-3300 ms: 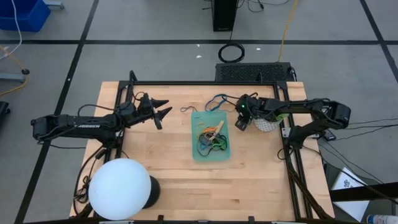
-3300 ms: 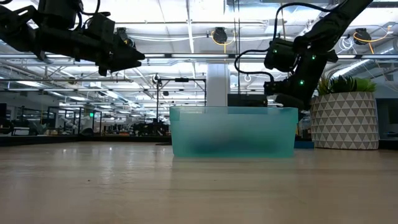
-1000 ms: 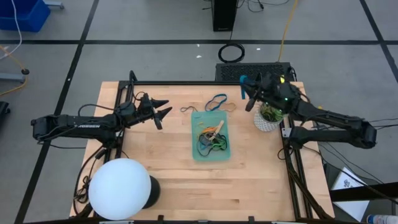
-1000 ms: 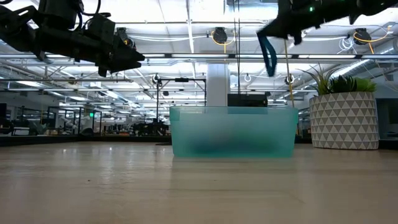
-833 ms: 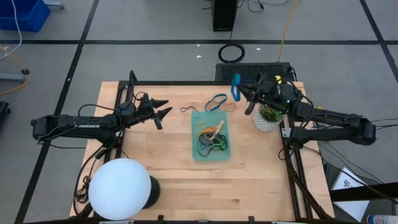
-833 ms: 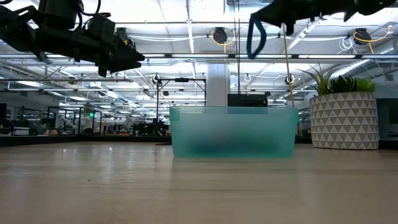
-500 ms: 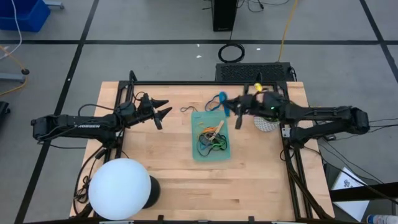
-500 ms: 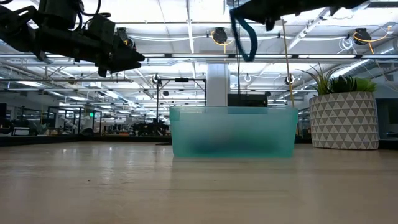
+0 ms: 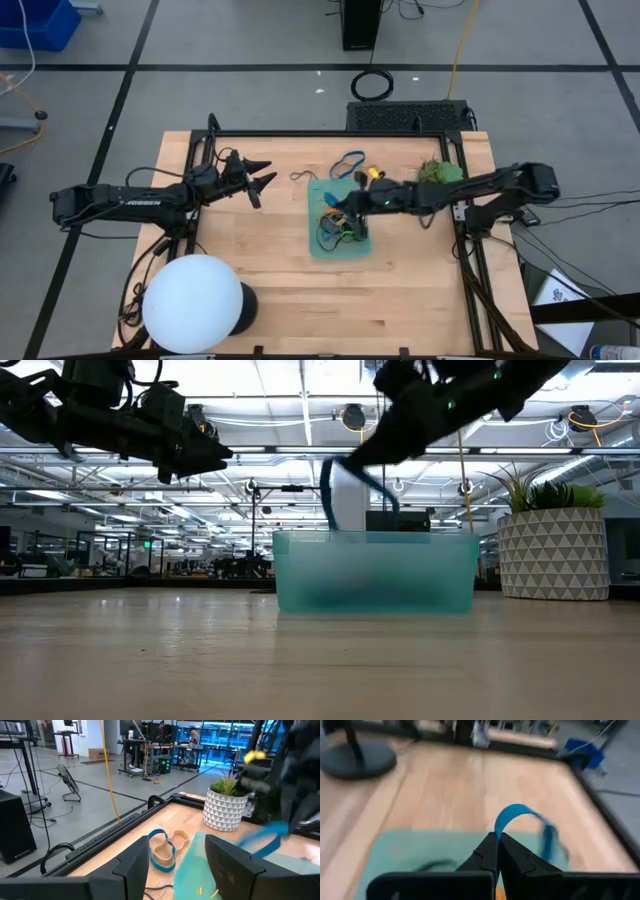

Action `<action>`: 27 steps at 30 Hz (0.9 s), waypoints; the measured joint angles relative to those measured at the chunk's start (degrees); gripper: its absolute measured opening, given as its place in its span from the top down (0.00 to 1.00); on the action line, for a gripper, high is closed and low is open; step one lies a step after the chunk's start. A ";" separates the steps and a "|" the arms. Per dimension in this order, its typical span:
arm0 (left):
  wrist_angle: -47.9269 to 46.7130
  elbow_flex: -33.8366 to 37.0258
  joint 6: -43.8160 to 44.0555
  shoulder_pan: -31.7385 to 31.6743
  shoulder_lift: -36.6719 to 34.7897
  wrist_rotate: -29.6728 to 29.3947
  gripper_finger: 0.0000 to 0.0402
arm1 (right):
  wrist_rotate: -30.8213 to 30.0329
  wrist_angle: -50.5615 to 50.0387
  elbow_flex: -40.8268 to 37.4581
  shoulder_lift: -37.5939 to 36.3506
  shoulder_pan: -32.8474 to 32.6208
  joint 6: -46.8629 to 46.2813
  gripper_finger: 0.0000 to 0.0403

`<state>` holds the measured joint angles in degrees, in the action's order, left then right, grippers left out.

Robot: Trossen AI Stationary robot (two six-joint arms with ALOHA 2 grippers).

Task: Pick and place rubber bands into bin
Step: Put the blue rubber band into the green bin

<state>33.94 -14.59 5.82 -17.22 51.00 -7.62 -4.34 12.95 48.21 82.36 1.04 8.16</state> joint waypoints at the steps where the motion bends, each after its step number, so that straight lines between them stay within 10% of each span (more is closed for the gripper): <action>1: 0.00 0.00 0.00 0.00 -0.02 0.00 0.50 | -0.02 0.07 0.00 1.54 -0.25 0.56 1.00; 27: -0.88 -0.02 -0.02 -0.02 0.00 0.00 0.50 | -0.08 -4.20 -0.09 15.26 -0.84 0.07 0.94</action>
<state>33.06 -14.61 5.80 -17.23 51.00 -7.62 -4.43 8.75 48.12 97.62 0.21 8.23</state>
